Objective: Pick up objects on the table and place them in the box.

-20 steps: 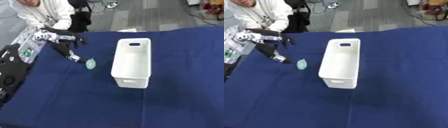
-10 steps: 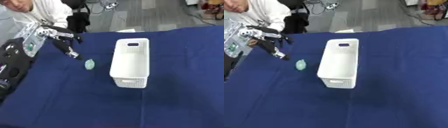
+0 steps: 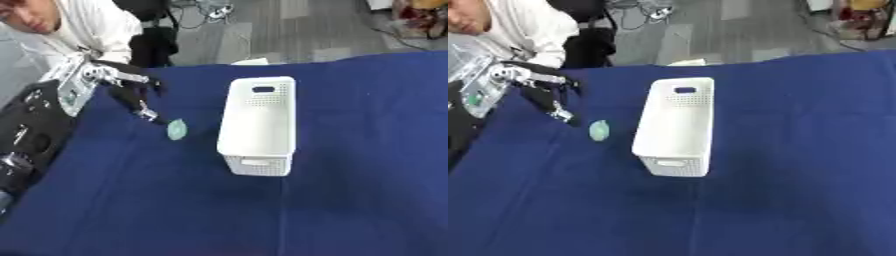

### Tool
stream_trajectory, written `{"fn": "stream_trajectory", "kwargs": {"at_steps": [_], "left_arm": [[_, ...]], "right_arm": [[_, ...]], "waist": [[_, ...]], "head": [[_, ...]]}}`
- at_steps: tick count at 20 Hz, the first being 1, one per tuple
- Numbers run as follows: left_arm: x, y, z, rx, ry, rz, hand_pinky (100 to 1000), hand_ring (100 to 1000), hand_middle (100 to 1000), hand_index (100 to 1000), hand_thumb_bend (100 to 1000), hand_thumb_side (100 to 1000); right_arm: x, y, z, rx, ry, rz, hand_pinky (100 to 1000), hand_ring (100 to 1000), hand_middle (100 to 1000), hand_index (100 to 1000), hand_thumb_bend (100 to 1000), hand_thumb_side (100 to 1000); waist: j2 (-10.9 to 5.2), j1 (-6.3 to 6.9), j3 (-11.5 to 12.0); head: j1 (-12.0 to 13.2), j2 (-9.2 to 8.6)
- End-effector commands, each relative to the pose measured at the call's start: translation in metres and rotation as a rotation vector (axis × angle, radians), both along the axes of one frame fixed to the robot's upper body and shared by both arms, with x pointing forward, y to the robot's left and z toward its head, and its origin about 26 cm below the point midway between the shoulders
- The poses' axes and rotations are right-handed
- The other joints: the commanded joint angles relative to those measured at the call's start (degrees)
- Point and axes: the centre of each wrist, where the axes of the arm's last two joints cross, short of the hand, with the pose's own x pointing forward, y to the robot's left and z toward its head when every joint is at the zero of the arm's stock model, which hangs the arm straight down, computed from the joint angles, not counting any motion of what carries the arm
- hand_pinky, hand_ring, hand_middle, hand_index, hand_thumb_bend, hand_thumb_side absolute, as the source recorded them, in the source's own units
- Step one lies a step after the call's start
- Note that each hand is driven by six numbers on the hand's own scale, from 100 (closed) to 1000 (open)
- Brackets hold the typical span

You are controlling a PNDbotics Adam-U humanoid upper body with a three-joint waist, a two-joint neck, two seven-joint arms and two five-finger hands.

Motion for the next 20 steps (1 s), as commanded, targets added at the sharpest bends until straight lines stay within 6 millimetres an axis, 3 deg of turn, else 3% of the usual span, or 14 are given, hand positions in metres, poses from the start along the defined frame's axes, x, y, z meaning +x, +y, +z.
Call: {"fn": "stream_trajectory", "kwargs": {"at_steps": [1, 20], "left_arm": [[0.001, 0.005, 0.007, 0.047, 0.066, -0.137, 482, 655, 868, 1000, 1000, 631], [-0.001, 0.007, -0.019, -0.065, 0.112, -0.155, 476, 636, 870, 1000, 1000, 698]], "right_arm": [[-0.003, 0.000, 0.008, -0.014, -0.027, 0.006, 100, 178, 283, 488, 100, 963], [-0.003, 0.001, 0.009, -0.017, -0.028, 0.006, 100, 177, 283, 488, 100, 966]], "waist": [[-1.02, -0.29, -0.1], [-0.86, -0.47, -0.2]], "head": [[-0.3, -0.47], [-0.2, -1.07]]}}
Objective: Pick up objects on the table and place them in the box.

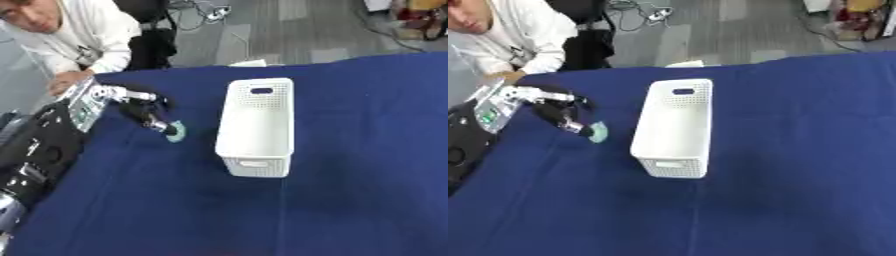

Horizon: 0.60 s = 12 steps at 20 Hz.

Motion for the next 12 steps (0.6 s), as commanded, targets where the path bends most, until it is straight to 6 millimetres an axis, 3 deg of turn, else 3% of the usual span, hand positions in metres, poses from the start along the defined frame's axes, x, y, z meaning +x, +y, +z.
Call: {"fn": "stream_trajectory", "kwargs": {"at_steps": [1, 12], "left_arm": [[-0.0010, 0.0078, 0.0105, 0.064, 0.051, -0.145, 477, 637, 870, 1000, 1000, 698], [-0.0004, 0.0077, 0.0080, 0.111, 0.064, -0.133, 520, 660, 875, 1000, 1000, 715]], "right_arm": [[-0.0029, 0.0007, 0.0090, -0.010, -0.031, 0.007, 100, 177, 283, 488, 100, 966], [-0.0028, 0.0012, 0.0096, -0.010, -0.033, 0.011, 100, 178, 284, 488, 100, 963]], "waist": [[-0.86, -0.43, 0.0], [-0.79, -0.45, -0.1]], "head": [[-0.2, -0.56], [0.0, -0.29]]}}
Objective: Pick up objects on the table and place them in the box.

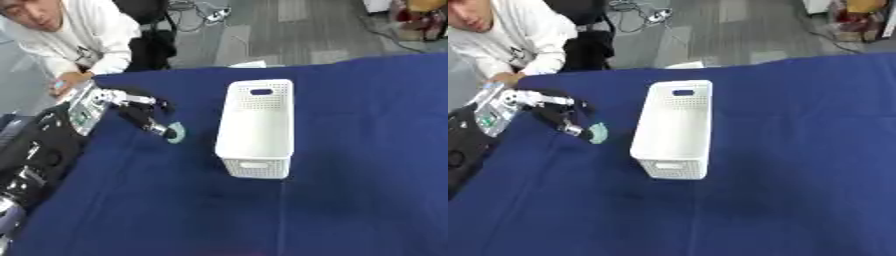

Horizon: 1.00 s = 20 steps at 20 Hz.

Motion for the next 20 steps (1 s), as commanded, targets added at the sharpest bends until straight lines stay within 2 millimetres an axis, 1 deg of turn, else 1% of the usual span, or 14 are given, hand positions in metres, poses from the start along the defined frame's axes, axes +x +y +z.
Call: {"fn": "stream_trajectory", "kwargs": {"at_steps": [1, 10, 20], "left_arm": [[0.0008, 0.0058, 0.0127, 0.083, 0.050, -0.143, 523, 660, 875, 1000, 1000, 717], [0.0015, 0.0050, 0.0099, 0.103, 0.036, -0.127, 536, 666, 874, 1000, 1000, 728], [0.0021, 0.0063, 0.0088, 0.142, 0.015, -0.104, 572, 690, 883, 1000, 1000, 736]], "right_arm": [[-0.0028, 0.0011, 0.0095, -0.009, -0.033, 0.010, 100, 178, 284, 488, 100, 963], [-0.0027, 0.0014, 0.0097, -0.008, -0.034, 0.012, 100, 178, 284, 488, 100, 963], [-0.0026, 0.0021, 0.0093, -0.009, -0.032, 0.016, 100, 178, 283, 488, 100, 963]], "waist": [[-0.79, -0.45, -0.1], [-0.73, -0.52, -0.1], [-0.72, -0.56, -0.2]], "head": [[0.0, -0.28], [0.0, -0.36], [0.3, -0.44]]}}
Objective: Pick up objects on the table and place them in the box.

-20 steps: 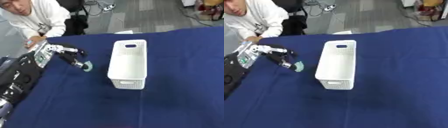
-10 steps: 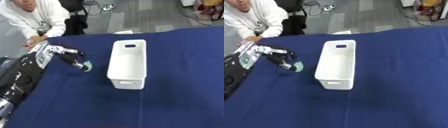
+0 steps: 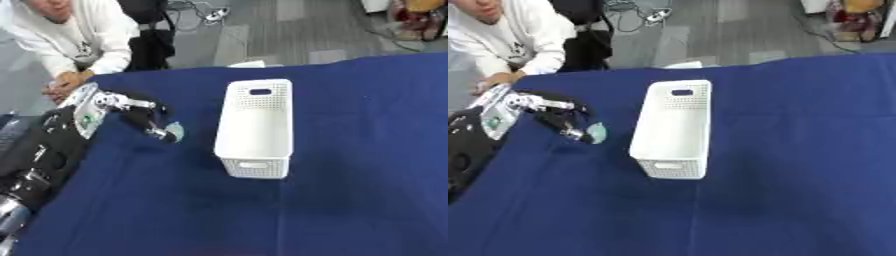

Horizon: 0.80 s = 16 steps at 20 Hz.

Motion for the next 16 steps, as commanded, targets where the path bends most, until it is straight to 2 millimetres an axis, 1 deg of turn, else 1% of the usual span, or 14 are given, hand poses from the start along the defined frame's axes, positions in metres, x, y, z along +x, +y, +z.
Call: {"fn": "stream_trajectory", "kwargs": {"at_steps": [1, 6, 12, 16], "left_arm": [[0.0013, 0.0068, 0.0156, 0.064, 0.026, -0.101, 580, 694, 884, 1000, 1000, 732], [0.0035, 0.0085, 0.0160, 0.080, -0.001, -0.073, 589, 701, 884, 998, 1000, 721], [0.0058, 0.0097, 0.0115, 0.085, -0.022, -0.056, 592, 703, 884, 997, 1000, 719], [0.0088, 0.0055, 0.0122, 0.092, -0.035, -0.063, 603, 709, 885, 993, 1000, 713]], "right_arm": [[-0.0028, 0.0013, 0.0074, -0.008, -0.025, 0.009, 100, 178, 283, 488, 100, 964], [-0.0028, 0.0016, 0.0075, -0.007, -0.025, 0.010, 100, 177, 283, 488, 100, 964], [-0.0026, 0.0020, 0.0080, -0.004, -0.027, 0.012, 100, 177, 283, 488, 100, 964], [-0.0025, 0.0028, 0.0084, -0.004, -0.027, 0.013, 100, 177, 283, 488, 100, 965]], "waist": [[-0.75, -0.43, 0.0], [-0.67, -0.49, -0.1], [-0.58, -0.55, -0.2], [-0.52, -0.64, -0.4]], "head": [[0.3, -0.44], [0.4, -0.38], [0.4, -0.39], [0.6, -0.86]]}}
